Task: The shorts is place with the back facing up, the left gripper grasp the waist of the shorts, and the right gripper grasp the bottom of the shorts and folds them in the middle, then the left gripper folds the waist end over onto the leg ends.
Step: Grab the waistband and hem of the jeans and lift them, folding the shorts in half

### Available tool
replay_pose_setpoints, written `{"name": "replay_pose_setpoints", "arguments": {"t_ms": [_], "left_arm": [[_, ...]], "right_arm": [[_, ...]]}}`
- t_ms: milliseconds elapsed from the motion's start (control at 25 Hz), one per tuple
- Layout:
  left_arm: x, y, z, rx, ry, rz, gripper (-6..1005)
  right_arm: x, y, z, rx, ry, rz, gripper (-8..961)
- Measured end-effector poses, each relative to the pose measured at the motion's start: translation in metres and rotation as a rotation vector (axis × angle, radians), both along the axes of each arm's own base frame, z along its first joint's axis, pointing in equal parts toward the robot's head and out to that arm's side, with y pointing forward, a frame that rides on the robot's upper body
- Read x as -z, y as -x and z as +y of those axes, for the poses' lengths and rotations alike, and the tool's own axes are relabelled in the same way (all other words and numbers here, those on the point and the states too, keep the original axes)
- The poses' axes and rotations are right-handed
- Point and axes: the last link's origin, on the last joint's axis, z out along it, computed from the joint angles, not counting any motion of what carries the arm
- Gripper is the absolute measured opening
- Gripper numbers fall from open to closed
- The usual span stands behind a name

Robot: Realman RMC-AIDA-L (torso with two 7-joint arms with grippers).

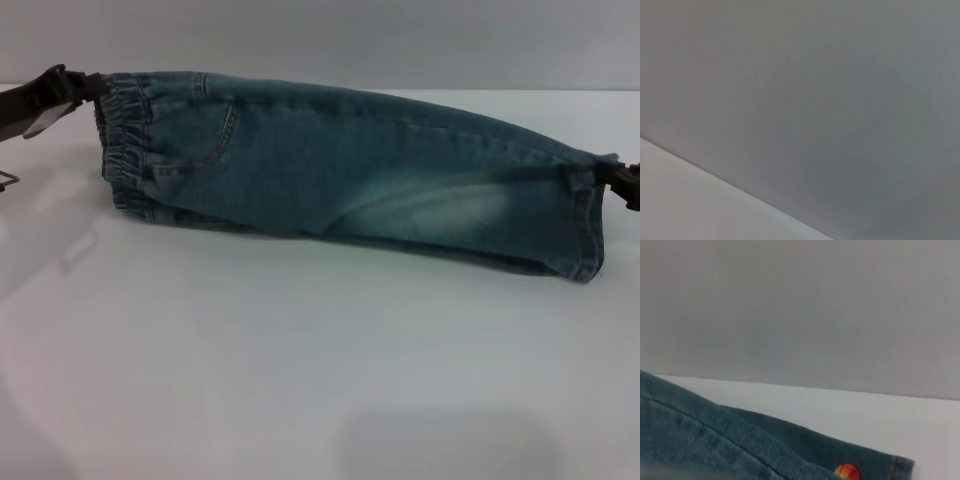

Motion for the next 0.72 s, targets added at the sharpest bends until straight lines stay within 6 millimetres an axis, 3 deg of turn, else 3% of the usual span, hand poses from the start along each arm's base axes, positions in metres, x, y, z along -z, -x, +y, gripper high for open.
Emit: {"name": "replay_pose_setpoints", "arguments": {"t_ms": [320, 720], "left_arm": [[-0.004, -0.003, 0.004, 0.01, -0.021, 0.014, 30], [-0.002, -0.007, 0.008, 0.025, -0.021, 0.023, 30]], "right_arm": [[-0.002, -0.003, 0.0, 0.01, -0.011, -0.007, 13], [-0.006, 0.016, 0.018, -0.038, -0.028, -0.012, 15]]}}
